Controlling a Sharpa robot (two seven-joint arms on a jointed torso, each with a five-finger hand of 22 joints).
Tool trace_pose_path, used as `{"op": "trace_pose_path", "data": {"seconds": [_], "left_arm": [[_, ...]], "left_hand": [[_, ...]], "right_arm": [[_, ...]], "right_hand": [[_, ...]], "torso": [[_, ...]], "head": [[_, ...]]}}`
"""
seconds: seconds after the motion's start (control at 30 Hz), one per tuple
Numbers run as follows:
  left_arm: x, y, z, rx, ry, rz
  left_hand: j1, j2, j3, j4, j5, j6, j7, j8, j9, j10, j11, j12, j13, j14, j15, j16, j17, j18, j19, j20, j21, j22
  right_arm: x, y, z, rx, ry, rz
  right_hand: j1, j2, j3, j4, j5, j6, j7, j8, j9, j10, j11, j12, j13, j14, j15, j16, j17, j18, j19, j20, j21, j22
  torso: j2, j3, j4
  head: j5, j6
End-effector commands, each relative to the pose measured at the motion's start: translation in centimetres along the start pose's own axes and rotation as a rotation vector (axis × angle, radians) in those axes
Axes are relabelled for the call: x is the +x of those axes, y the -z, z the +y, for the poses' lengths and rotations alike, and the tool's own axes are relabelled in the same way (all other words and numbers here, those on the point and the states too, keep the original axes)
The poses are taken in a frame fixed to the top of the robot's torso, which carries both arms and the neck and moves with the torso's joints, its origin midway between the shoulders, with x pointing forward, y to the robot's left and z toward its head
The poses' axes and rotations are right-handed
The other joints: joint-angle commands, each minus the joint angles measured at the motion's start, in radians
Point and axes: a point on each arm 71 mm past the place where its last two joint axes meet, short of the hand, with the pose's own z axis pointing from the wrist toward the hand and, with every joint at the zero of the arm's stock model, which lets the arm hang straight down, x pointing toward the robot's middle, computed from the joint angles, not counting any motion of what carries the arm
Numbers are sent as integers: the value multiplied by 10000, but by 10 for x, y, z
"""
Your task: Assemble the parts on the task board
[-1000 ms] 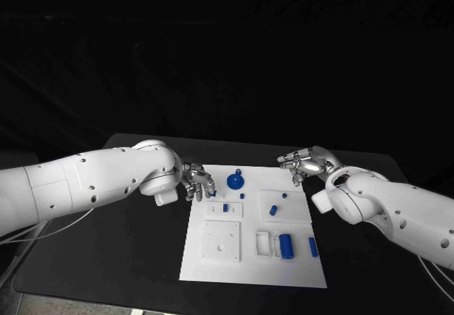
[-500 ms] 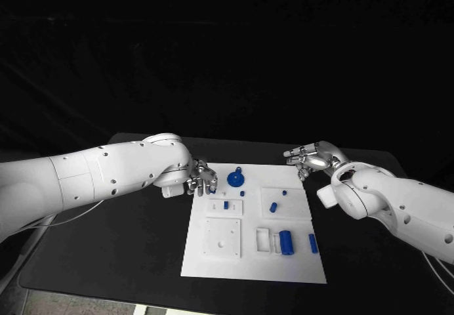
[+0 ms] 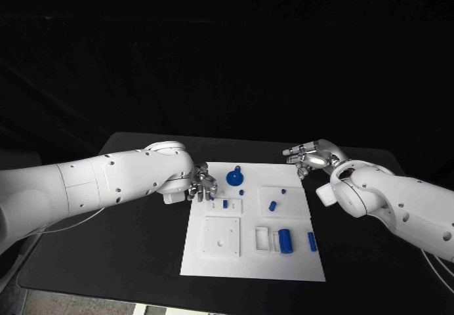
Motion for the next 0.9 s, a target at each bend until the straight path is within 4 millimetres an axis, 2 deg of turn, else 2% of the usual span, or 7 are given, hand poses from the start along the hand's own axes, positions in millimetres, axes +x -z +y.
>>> {"op": "trace_pose_path", "data": {"seconds": [0.03,0.13,0.33,0.9], "left_arm": [[3,-2,-2,38,-132,-248],[6,-3,-1,68,-148,-314],[11,-5,-2,189,-108,-466],[17,-8,-5,346,-422,-972]], "left_hand": [[87,55,-100,25,-93,1874,-1515,56,233,108,-466,44,43,354,-272,40,8,-97,89,-5,-42,179],[172,122,-197,219,-574,1959,-1551,68,242,117,-481,87,119,376,-278,86,2,-114,131,-7,-78,186],[413,62,-328,466,-726,2004,-1563,66,220,116,-485,114,183,392,-289,123,-20,-137,177,-19,-135,191],[670,-20,-329,642,-680,2017,-1558,64,168,115,-483,117,201,392,-298,131,-51,-138,200,-31,-153,196]], "right_arm": [[1,0,1,-179,94,198],[1,0,1,-176,99,214],[1,1,1,-185,106,236],[1,1,2,-223,109,281]], "right_hand": [[88,-20,99,18,63,51,1,-41,-11,-62,9,-11,-17,-81,0,-13,15,71,110,-12,58,197],[105,-48,197,12,138,52,2,-42,-12,-63,10,-13,-23,-86,-2,-22,15,79,88,-17,126,203],[124,-70,275,6,203,63,-2,-41,-11,-67,11,-22,-31,-89,-8,-28,17,86,56,-20,195,203],[118,-83,322,13,250,100,-7,-40,-11,-66,7,-21,-33,-88,-11,-25,27,92,14,-23,284,199]], "torso": [[4,-13,-1],[2,-15,-1],[4,-13,11],[0,-17,3]], "head": [[-23,-11],[-32,-15],[-77,-38],[-124,-54]]}}
